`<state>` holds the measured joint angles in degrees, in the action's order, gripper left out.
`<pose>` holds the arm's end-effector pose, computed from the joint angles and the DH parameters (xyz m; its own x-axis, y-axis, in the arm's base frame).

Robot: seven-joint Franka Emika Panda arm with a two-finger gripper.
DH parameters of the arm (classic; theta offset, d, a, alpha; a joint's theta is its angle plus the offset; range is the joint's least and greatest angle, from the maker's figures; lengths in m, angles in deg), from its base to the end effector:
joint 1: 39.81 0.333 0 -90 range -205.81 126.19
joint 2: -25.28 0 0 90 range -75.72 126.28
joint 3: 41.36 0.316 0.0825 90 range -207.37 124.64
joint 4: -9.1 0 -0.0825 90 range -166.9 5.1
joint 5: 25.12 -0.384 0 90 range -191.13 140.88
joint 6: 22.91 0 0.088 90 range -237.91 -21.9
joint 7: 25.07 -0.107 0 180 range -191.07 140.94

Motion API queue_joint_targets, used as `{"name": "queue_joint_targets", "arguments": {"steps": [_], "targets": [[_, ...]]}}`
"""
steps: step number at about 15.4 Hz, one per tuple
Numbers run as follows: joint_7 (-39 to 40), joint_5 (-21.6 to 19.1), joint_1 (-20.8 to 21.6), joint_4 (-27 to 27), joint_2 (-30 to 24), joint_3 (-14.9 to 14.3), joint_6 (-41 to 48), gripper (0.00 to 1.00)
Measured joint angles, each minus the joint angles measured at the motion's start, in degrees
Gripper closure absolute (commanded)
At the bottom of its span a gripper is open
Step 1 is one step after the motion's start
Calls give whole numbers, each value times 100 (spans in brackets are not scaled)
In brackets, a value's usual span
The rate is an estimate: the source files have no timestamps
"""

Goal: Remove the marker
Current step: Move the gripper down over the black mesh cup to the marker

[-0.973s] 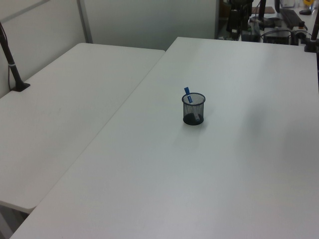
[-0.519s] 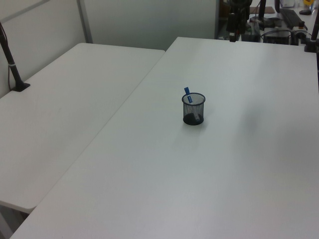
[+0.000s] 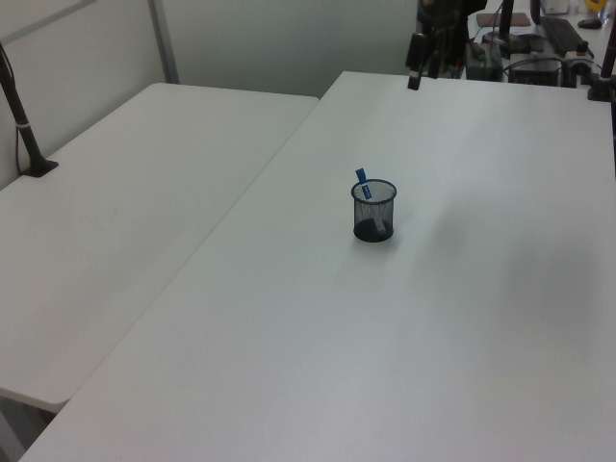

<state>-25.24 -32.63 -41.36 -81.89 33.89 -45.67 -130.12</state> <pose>0.6207 -0.0506 0.5568 0.9815 -0.1403 0.1304 -0.1251 -0.9851 -0.1181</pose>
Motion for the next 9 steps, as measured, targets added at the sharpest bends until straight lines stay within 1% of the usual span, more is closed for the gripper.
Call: {"name": "queue_joint_targets", "arguments": {"steps": [2, 4, 6, 7, 9], "targets": [[-136, -60, 171, 40, 141, 1, -310, 0], [-496, -59, 352, 126, 339, 4, -593, 23], [-626, -58, 514, 202, 553, 6, -792, 37], [-655, -57, 599, 223, 659, 8, -868, 39], [-712, -56, 747, 239, 852, 8, -989, 39]]}}
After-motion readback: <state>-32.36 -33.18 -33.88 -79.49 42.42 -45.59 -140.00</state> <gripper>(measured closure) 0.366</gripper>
